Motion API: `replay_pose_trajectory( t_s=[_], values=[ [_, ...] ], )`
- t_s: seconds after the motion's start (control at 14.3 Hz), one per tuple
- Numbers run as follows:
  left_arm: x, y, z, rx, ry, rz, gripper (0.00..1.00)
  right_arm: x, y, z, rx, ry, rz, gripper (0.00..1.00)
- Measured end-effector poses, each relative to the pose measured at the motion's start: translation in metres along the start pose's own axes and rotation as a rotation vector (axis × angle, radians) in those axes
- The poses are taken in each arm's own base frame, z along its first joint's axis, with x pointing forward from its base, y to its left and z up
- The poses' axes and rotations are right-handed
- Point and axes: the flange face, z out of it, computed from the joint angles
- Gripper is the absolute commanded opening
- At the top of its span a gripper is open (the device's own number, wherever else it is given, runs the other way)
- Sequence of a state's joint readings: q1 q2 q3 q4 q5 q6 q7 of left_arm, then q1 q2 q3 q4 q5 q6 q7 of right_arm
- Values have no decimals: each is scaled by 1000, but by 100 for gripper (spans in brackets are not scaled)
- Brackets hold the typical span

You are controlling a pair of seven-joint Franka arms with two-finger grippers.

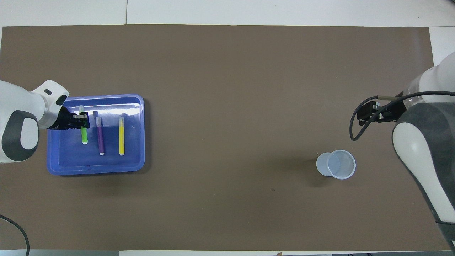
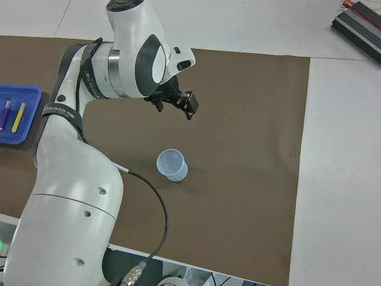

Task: Right arm passes pens to left for tray arrangement
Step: 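Lower the green pen into the tray while the right gripper withdraws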

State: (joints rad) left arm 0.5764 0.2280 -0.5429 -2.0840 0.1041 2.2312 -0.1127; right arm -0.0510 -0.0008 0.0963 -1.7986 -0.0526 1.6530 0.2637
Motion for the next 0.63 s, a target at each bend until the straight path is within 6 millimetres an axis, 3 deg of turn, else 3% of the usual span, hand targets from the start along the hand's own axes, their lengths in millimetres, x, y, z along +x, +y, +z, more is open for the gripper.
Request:
replay_pose_trajectory(
  t_s=[0.63],
  values=[
    [4, -25, 5, 40, -9, 29, 0, 1, 22, -6, 7, 8, -57, 100]
  ],
)
